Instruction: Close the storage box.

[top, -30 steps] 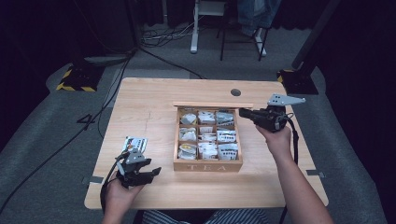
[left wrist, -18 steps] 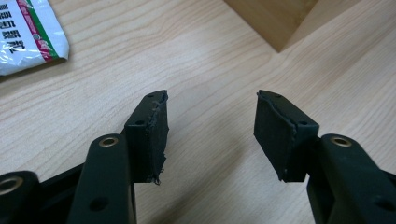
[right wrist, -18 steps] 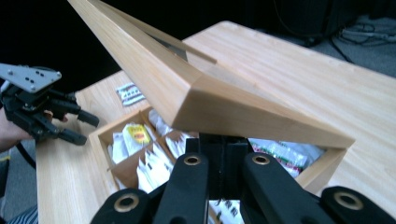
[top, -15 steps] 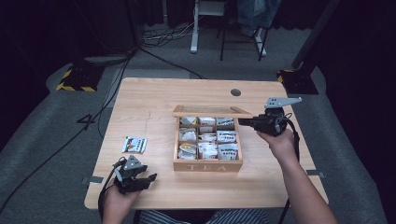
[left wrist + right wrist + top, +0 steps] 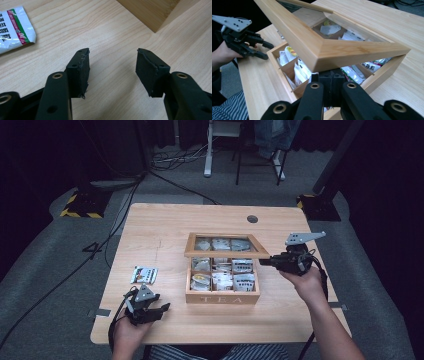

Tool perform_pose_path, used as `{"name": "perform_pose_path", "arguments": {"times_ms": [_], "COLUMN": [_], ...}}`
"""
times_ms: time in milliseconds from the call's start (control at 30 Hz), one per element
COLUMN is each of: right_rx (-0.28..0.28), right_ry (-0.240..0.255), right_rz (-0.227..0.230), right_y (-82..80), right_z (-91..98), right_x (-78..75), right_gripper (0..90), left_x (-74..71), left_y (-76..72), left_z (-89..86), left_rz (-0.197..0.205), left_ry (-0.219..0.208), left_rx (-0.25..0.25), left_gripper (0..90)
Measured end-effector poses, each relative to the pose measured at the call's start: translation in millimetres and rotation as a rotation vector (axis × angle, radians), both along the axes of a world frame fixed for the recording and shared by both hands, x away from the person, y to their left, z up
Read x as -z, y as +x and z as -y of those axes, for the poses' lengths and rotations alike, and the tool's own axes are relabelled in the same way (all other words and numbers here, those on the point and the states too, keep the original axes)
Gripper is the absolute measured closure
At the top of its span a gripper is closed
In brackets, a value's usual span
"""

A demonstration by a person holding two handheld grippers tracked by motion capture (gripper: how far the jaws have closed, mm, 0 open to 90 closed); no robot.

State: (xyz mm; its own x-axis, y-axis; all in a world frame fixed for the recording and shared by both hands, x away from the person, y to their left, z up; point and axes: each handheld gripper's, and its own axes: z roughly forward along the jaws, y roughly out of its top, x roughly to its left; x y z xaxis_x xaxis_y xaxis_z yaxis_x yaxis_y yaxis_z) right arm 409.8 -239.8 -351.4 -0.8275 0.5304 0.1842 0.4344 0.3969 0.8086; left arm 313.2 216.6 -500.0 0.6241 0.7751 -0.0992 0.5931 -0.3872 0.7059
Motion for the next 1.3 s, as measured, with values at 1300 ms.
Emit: {"name": "perform_pose_path", "arguments": {"times_ms": [1300], "right_rx": [0.004], "right_ry": [-0.117], "right_rz": [-0.121], "right_y": [-38.3], "right_z": [-2.0], "right_x": [33.0], "right_gripper": [90.0], "left_x": [3.2], "left_y": [3.0], "left_z": [1.3], "left_rz": [0.03], "left_ry": [-0.005], "left_rx": [-0.011], "left_gripper": [44.6]}}
